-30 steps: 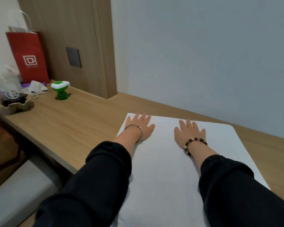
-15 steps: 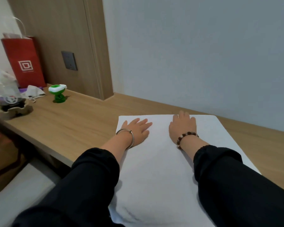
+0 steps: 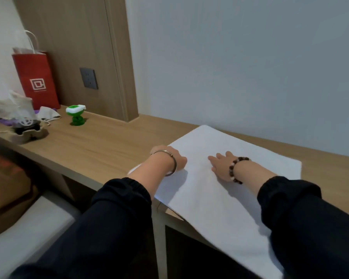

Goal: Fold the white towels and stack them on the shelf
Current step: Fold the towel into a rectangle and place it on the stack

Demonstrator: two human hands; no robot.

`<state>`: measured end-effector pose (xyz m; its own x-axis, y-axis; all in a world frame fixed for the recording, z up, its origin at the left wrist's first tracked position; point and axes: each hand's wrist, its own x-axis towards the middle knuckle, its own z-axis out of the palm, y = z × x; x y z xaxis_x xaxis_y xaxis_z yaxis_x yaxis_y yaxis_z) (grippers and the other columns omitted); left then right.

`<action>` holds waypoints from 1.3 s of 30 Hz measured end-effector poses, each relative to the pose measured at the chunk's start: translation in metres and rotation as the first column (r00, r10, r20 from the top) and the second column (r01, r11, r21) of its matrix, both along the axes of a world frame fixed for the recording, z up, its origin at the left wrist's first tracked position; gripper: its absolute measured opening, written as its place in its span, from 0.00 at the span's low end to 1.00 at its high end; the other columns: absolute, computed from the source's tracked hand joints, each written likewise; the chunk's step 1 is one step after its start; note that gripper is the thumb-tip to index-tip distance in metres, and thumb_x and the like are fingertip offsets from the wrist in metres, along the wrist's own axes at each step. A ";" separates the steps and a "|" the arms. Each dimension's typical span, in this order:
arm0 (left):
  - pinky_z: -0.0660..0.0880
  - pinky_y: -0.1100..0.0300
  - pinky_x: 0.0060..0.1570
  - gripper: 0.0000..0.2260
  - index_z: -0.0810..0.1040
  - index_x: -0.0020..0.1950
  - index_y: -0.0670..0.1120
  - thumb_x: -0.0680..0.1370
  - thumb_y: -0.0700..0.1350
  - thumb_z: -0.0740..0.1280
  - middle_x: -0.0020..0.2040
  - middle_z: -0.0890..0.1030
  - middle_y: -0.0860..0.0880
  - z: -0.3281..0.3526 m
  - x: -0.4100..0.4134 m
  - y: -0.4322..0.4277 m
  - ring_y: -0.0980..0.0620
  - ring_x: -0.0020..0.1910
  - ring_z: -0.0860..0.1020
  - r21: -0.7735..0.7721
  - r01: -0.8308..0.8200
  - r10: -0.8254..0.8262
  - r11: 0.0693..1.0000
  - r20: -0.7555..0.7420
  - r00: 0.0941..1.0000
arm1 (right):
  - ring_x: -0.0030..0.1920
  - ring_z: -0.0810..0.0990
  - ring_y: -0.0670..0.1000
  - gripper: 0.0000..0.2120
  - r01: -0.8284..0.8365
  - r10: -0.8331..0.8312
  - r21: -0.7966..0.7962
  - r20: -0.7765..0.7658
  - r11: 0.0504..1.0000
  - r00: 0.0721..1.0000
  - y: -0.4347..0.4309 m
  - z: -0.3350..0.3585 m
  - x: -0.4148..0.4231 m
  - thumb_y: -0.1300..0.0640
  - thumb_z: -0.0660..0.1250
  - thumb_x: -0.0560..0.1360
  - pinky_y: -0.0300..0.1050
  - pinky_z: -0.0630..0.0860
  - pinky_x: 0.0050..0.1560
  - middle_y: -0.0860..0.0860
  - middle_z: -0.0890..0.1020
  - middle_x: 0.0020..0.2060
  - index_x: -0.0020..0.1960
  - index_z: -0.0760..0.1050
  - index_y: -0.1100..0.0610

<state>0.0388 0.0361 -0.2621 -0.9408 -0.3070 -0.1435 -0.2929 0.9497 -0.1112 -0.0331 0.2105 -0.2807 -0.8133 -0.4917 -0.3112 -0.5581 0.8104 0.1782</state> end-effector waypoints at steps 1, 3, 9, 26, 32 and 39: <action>0.68 0.56 0.45 0.18 0.74 0.48 0.46 0.78 0.54 0.49 0.48 0.77 0.47 0.007 0.004 0.006 0.46 0.47 0.74 -0.019 0.021 -0.021 1.000 0.024 0.999 | 0.72 0.55 0.61 0.26 -0.022 0.022 0.008 0.044 1.000 0.999 0.004 0.004 -0.001 0.54 0.50 0.81 0.61 0.59 0.70 0.53 0.55 0.75 0.77 0.47 0.49; 0.67 0.58 0.39 0.16 0.71 0.38 0.45 0.77 0.53 0.51 0.38 0.76 0.49 0.010 0.011 0.016 0.49 0.36 0.75 -0.011 0.031 -0.031 0.999 0.049 0.998 | 0.74 0.53 0.61 0.32 -0.054 0.050 0.031 0.125 0.998 0.991 0.011 0.008 0.002 0.58 0.54 0.78 0.61 0.57 0.71 0.50 0.49 0.77 0.77 0.44 0.45; 0.68 0.54 0.53 0.17 0.69 0.67 0.48 0.81 0.49 0.51 0.67 0.72 0.46 -0.012 0.003 0.025 0.45 0.65 0.70 0.002 0.068 -0.066 0.998 -0.214 0.975 | 0.71 0.59 0.57 0.20 -0.019 0.044 -0.386 0.056 0.922 0.997 0.022 -0.014 0.005 0.54 0.51 0.81 0.54 0.58 0.71 0.50 0.65 0.72 0.73 0.62 0.47; 0.67 0.50 0.57 0.18 0.68 0.65 0.52 0.80 0.56 0.50 0.64 0.69 0.47 -0.048 -0.030 -0.008 0.46 0.63 0.65 0.047 0.129 -0.110 0.991 -0.293 0.950 | 0.77 0.45 0.53 0.28 0.328 -0.340 -0.246 -0.008 0.912 0.940 0.082 -0.032 -0.033 0.40 0.41 0.80 0.64 0.48 0.73 0.49 0.45 0.78 0.78 0.44 0.47; 0.47 0.41 0.72 0.25 0.45 0.77 0.59 0.80 0.58 0.44 0.78 0.44 0.52 -0.069 -0.043 -0.022 0.50 0.77 0.41 0.117 0.104 -0.084 0.988 -0.162 0.983 | 0.67 0.66 0.59 0.24 0.313 -0.317 -0.050 -0.076 0.948 0.946 0.033 0.006 -0.044 0.48 0.56 0.77 0.55 0.67 0.63 0.57 0.66 0.67 0.70 0.62 0.57; 0.45 0.42 0.72 0.25 0.44 0.77 0.60 0.79 0.59 0.43 0.78 0.43 0.53 -0.071 -0.044 -0.022 0.50 0.77 0.40 0.129 0.102 -0.082 0.986 -0.153 0.985 | 0.62 0.71 0.61 0.19 0.133 -0.180 -0.338 -0.111 0.932 0.977 -0.027 0.002 -0.113 0.58 0.56 0.79 0.51 0.73 0.56 0.60 0.68 0.65 0.69 0.64 0.60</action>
